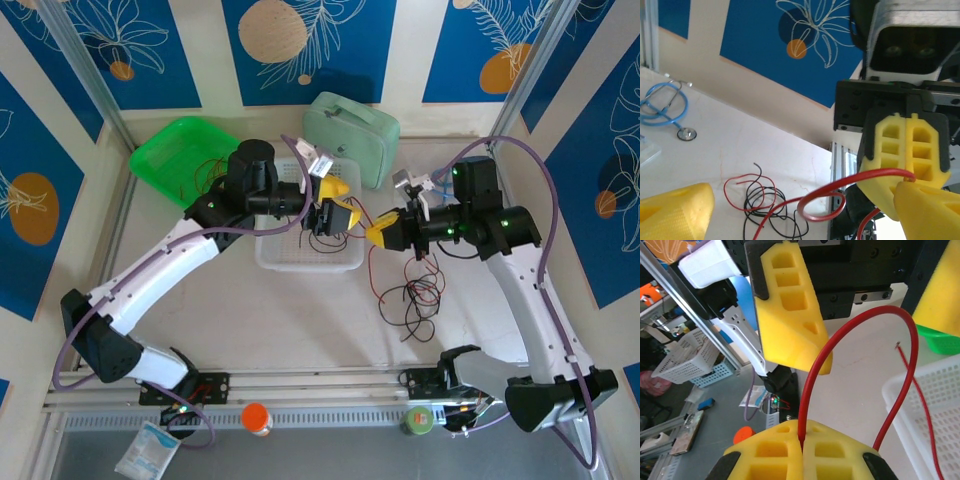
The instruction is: Untangle the cables
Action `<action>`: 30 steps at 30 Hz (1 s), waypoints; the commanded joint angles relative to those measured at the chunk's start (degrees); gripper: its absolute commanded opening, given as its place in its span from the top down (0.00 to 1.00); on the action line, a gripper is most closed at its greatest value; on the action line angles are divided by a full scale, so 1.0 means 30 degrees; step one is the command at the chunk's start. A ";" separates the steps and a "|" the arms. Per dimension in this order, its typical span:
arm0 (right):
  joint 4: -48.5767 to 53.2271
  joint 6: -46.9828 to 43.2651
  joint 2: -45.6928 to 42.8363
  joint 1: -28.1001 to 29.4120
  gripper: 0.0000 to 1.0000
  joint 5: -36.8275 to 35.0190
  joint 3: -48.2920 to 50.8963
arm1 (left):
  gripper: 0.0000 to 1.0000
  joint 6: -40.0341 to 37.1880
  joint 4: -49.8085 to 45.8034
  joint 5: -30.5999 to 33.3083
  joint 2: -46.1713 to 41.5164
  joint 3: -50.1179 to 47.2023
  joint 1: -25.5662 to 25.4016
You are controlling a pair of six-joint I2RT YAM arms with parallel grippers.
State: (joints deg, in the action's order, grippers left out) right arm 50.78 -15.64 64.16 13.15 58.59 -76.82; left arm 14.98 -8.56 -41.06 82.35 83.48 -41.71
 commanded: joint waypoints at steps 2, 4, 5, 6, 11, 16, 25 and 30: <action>0.0553 0.0283 0.0680 0.0106 1.00 0.2251 -0.0821 | 0.13 -0.0153 0.3003 -0.2262 0.0176 -0.0181 -0.0237; 0.0414 0.0552 0.0956 0.0100 1.00 0.2444 -0.0986 | 0.18 0.0542 0.4522 -0.3159 0.0236 -0.0436 -0.0280; 0.0239 0.0778 0.1071 0.0110 1.00 0.2522 -0.1038 | 0.22 0.0960 0.5306 -0.3541 0.0222 -0.0633 -0.0293; 0.0069 0.1012 0.1134 0.0112 1.00 0.2557 -0.1042 | 0.25 0.1264 0.5869 -0.3780 0.0237 -0.0761 -0.0315; -0.1443 0.2586 0.0959 0.0004 1.00 0.1678 -0.0969 | 0.50 0.1555 0.6300 -0.4083 0.0021 -0.1207 -0.0421; -0.2810 0.3899 0.0150 -0.0624 1.00 0.0616 -0.0443 | 0.66 0.0917 0.5507 -0.3593 -0.0702 -0.1741 -0.0396; -0.3192 0.4590 -0.0907 -0.1623 1.00 0.0292 0.0146 | 1.00 0.0471 0.5101 -0.2324 -0.1764 -0.2439 -0.0421; -0.2246 0.4172 -0.1026 -0.1691 1.00 -0.0819 -0.0025 | 1.00 -0.0697 0.2873 0.0043 -0.2663 -0.2091 -0.0420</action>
State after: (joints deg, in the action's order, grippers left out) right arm 41.34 -2.96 61.67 8.51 58.28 -77.19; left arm 15.97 3.99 -45.65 77.10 76.58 -42.57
